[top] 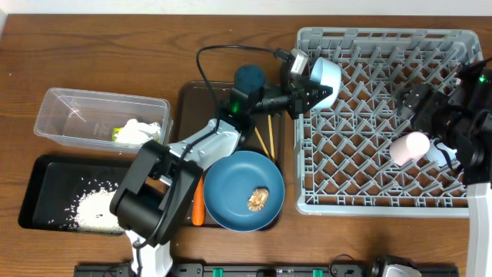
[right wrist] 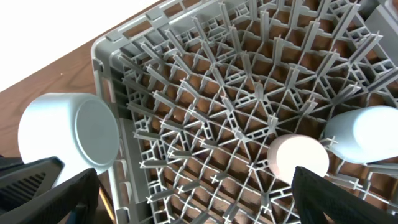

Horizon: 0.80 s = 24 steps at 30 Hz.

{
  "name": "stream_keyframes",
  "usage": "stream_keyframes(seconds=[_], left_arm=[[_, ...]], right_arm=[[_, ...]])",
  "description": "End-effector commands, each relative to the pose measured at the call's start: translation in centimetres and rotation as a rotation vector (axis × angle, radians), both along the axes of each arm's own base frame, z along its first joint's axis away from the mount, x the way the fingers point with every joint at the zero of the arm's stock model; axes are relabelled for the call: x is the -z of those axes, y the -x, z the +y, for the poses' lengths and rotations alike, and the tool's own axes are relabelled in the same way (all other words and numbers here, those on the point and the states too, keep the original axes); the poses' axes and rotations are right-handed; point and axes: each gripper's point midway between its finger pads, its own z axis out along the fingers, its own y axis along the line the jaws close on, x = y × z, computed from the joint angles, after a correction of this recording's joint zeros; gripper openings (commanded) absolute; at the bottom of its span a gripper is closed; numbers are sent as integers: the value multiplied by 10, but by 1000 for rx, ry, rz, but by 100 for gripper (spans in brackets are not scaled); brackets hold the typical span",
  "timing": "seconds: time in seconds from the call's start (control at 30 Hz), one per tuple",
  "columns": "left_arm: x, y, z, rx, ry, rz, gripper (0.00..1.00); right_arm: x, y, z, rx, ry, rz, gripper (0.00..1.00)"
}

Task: Sort waste into correct bins and load items into the dishwasher rack
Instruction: 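Carry the empty light-blue bowl with the left gripper over the rack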

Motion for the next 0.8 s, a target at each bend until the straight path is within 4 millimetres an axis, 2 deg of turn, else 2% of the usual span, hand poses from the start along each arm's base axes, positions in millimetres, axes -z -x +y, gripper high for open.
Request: stream_keyframes(seconds=[0.0, 0.27, 0.47, 0.57, 0.77], left_arm=[[-5, -4, -8, -5, 32, -21, 6], [14, 4, -33, -18, 35, -7, 6], [9, 14, -44, -3, 72, -38, 6], [14, 17, -49, 0, 67, -31, 7], [34, 10, -49, -16, 50, 24, 6]], right_arm=[[1, 1, -7, 32, 1, 6, 92], [2, 3, -6, 32, -1, 17, 93], [4, 5, -6, 32, -4, 29, 93], [5, 7, -6, 27, 0, 35, 93], [9, 10, -5, 13, 9, 55, 93]])
